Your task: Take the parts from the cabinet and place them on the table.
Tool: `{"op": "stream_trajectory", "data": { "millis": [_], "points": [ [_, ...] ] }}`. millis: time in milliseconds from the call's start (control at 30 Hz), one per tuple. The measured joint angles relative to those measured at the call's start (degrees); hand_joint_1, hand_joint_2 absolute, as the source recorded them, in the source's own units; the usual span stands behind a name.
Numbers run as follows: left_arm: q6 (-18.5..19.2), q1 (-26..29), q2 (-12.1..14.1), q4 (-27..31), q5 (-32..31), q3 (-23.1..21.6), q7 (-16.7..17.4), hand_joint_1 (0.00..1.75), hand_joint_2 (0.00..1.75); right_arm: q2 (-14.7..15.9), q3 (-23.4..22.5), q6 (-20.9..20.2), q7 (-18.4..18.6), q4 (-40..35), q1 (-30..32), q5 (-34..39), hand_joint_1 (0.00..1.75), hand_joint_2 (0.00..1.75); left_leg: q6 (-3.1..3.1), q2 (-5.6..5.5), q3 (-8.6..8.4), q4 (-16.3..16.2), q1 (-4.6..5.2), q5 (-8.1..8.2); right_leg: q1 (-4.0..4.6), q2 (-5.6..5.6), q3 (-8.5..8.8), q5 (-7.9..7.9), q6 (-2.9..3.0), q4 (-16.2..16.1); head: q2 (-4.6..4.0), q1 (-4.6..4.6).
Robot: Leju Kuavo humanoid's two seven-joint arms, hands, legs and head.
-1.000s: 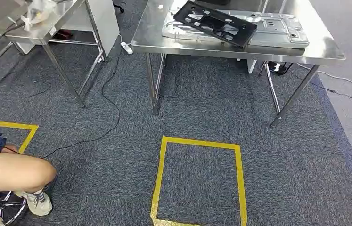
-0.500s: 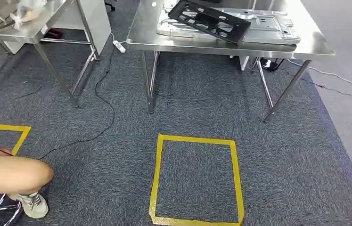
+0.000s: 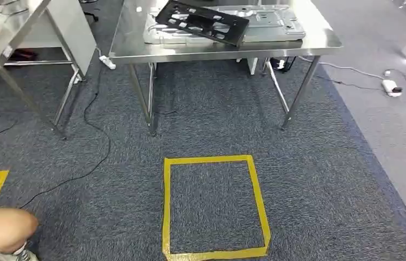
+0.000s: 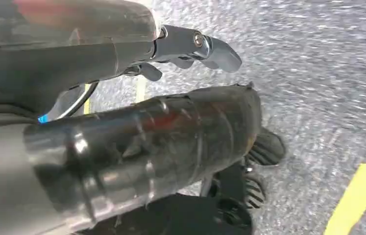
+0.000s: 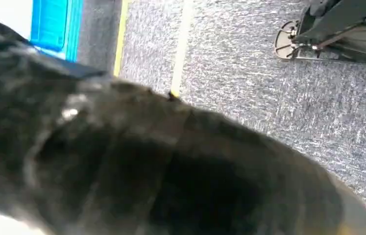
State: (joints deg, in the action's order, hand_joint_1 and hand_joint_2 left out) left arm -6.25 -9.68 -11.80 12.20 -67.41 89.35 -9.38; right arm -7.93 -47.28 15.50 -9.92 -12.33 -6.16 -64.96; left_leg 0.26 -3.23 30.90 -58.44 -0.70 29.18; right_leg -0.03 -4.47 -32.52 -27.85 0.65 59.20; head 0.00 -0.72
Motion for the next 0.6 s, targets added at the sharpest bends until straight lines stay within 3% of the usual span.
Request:
{"op": "stream_trajectory", "data": {
  "millis": [100,133,167,200,267,300,333,367,433,467,500,600],
  "points": [
    [0.00,-0.28,0.00,0.00,0.02,-0.02,0.02,0.00,0.00,0.00,-0.02,-0.06,0.00,0.00,0.17,-0.02,0.00,0.00,0.75,1.19,0.01,-0.15,0.23,-0.36,-0.34,-1.03,-0.40,0.61,-1.12,-0.59,0.00,0.02],
    [-0.02,-0.24,-0.13,0.00,0.02,-0.02,0.02,0.00,0.00,0.02,-0.04,-0.07,0.00,0.00,0.20,-0.02,0.00,0.00,1.37,1.86,-0.11,0.69,-0.33,-0.84,-0.20,-1.20,-0.45,0.44,-1.41,-0.34,0.00,-0.02],
    [-0.02,-0.28,-0.09,0.00,0.04,-0.02,0.07,0.00,0.00,0.00,-0.07,-0.09,-0.02,0.00,0.23,-0.09,0.00,0.00,1.73,2.42,-0.33,0.98,-0.32,-1.06,-0.16,1.01,-0.85,-0.41,-1.61,0.67,0.00,0.13],
    [-0.02,-0.25,-0.09,0.00,0.04,0.00,0.04,0.00,0.00,-0.02,-0.07,-0.11,-0.02,0.00,0.20,-0.15,0.00,0.00,2.11,2.90,-0.31,1.09,-0.32,-1.15,-0.20,2.84,-2.24,-2.48,-2.02,3.55,0.00,0.20],
    [0.00,-0.03,-0.07,0.00,0.07,-0.02,0.07,0.00,0.00,-0.02,-0.07,-0.13,-0.02,0.00,0.07,-0.18,0.00,0.00,2.14,4.20,-0.10,1.00,-0.19,-1.11,-0.58,3.89,-6.64,-6.80,-2.68,12.54,0.00,0.20],
    [-0.02,-0.01,-0.07,0.00,0.07,0.00,0.04,0.00,0.00,-0.02,-0.07,-0.15,-0.09,0.00,0.08,-0.17,0.00,0.00,2.19,4.89,-0.05,0.99,-0.16,-1.03,-0.72,3.96,-8.23,-7.79,-2.90,15.78,0.00,0.22],
    [-0.02,-0.01,-0.07,0.00,0.13,0.00,0.04,0.00,0.00,-0.04,-0.07,-0.20,-0.09,0.00,0.12,-0.18,0.00,0.00,2.17,5.47,-0.07,0.96,-0.16,-0.99,-0.82,4.09,-8.65,-7.36,-3.05,16.67,0.00,0.17],
    [-0.02,-0.03,-0.09,0.00,0.15,0.00,0.04,0.00,0.00,-0.07,-0.07,-0.26,-0.11,0.00,0.19,-0.17,0.00,0.00,2.10,6.01,-0.13,0.93,-0.16,-0.92,-0.88,4.27,-7.68,-5.73,-3.08,14.79,0.00,0.22],
    [-0.02,-0.07,-0.09,0.00,0.15,0.00,0.04,0.00,0.00,-0.07,-0.09,-0.35,-0.11,0.00,0.19,-0.20,0.00,0.00,1.80,6.98,-0.41,0.85,-0.16,-0.67,-0.81,5.37,-2.36,-0.73,-2.69,4.82,0.00,0.22],
    [-0.02,-0.06,-0.09,0.00,0.13,0.00,-0.04,0.00,0.00,-0.07,-0.11,-0.37,-0.11,0.00,0.10,-0.20,0.00,0.00,1.57,7.40,-0.65,0.85,-0.09,-0.52,-0.51,7.58,0.42,0.61,-2.16,-0.17,0.00,0.20],
    [-0.22,-0.08,-0.09,0.00,0.13,0.00,-0.07,0.00,0.00,-0.07,-0.11,-0.37,-0.11,0.00,-0.08,-0.22,0.00,0.00,1.17,7.84,-0.75,0.75,0.33,-0.28,0.03,8.51,0.56,0.08,-1.67,-0.87,0.00,0.15],
    [-2.28,-0.35,-0.09,0.00,0.04,-0.04,-1.38,0.00,0.00,-0.11,-0.28,-0.24,-0.02,0.00,0.05,-0.20,0.00,0.00,0.28,8.98,-1.13,1.05,0.09,-0.32,0.30,6.77,0.13,0.31,-0.95,-0.92,0.00,0.20]
  ]
}}
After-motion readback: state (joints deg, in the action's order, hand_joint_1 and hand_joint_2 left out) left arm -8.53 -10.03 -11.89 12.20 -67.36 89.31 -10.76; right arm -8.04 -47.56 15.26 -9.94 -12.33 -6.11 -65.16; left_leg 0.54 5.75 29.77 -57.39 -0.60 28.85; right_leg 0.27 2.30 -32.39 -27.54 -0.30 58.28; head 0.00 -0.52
